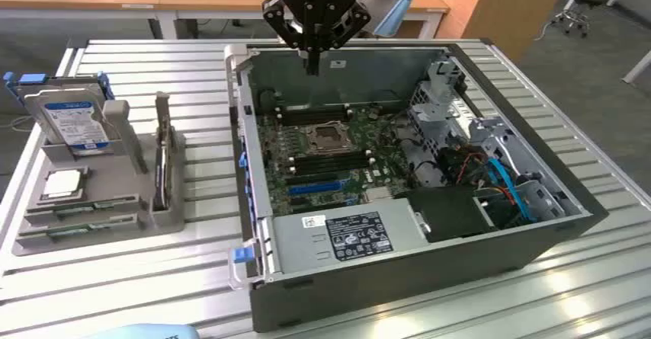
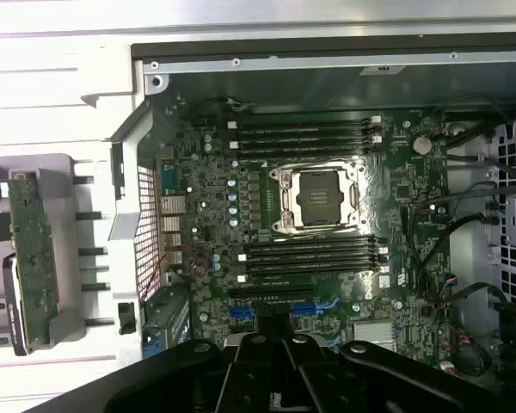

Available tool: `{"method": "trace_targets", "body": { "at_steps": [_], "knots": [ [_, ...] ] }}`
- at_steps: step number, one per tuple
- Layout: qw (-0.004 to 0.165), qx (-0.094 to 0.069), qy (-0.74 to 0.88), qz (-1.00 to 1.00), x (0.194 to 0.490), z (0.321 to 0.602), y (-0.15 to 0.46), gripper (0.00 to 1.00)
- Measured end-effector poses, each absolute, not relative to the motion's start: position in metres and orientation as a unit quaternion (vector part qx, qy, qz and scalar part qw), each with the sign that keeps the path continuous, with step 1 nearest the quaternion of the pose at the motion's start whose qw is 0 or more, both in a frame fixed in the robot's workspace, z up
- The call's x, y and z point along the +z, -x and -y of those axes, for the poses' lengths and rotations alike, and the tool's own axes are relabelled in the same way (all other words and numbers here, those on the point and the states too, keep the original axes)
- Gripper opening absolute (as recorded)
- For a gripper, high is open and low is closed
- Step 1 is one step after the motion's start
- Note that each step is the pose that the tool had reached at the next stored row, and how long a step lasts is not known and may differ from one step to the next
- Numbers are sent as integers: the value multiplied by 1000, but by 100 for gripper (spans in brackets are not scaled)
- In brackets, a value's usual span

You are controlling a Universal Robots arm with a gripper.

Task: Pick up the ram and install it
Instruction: 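Reach for the ram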

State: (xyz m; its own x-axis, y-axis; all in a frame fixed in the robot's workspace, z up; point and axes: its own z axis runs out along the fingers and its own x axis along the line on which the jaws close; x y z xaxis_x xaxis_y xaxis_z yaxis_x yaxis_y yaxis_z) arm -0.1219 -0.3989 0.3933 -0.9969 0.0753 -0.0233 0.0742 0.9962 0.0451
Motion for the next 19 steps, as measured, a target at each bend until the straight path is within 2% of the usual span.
{"method": "trace_targets", "body": {
  "at_steps": [19],
  "knots": [
    [12, 22, -37, -999, 393, 399, 130, 10]
  ]
}}
